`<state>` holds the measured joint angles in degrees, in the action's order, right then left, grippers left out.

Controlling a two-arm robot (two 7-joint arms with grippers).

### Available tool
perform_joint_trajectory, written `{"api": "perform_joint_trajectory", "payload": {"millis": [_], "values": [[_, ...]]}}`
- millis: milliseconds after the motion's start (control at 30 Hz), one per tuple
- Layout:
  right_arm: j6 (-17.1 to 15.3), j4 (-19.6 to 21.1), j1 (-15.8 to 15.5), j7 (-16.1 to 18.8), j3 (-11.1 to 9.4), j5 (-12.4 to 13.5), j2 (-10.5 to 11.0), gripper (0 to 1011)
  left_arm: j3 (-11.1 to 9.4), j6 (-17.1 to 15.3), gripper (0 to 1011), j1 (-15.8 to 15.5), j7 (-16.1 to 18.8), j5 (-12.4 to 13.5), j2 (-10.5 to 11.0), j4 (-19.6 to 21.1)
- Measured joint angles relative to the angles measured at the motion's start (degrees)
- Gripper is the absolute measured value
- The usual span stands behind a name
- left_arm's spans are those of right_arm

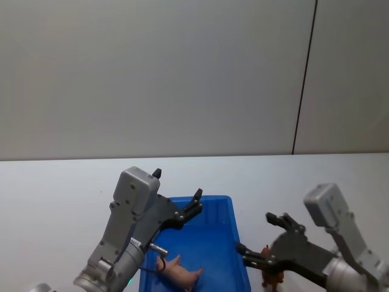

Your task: Pick up the two dolls from the table and place them into the box.

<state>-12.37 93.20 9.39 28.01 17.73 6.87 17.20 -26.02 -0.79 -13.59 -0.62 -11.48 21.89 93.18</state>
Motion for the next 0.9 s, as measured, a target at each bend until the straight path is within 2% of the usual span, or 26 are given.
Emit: {"api": "perform_joint_trajectory", "payload": {"millis": [33, 367, 633, 900], "values": [[0.06, 0.84, -1.28, -1.19, -0.29, 0.59, 0.88, 1001, 0.00, 0.00, 1001, 0.00, -0.01, 0.00, 0.00, 0.00], [-0.52, 3.26, -5.60, -5.07, -1.39, 3.38, 3.84, 1001, 0.00, 0.00, 1001, 0.00, 0.00, 0.00, 0.00, 0.00], [-1.88, 3.04, -7.08, -6.18, -1.68, 4.87, 4.78, 1001, 0.00, 0.00, 1001, 0.00, 0.00, 0.00, 0.00, 0.00], [-2.98, 0.83, -7.12, -5.61, -1.34, 5.17, 4.54, 1001, 0.00, 0.00, 1001, 0.00, -0.01, 0.00, 0.00, 0.00]]}}
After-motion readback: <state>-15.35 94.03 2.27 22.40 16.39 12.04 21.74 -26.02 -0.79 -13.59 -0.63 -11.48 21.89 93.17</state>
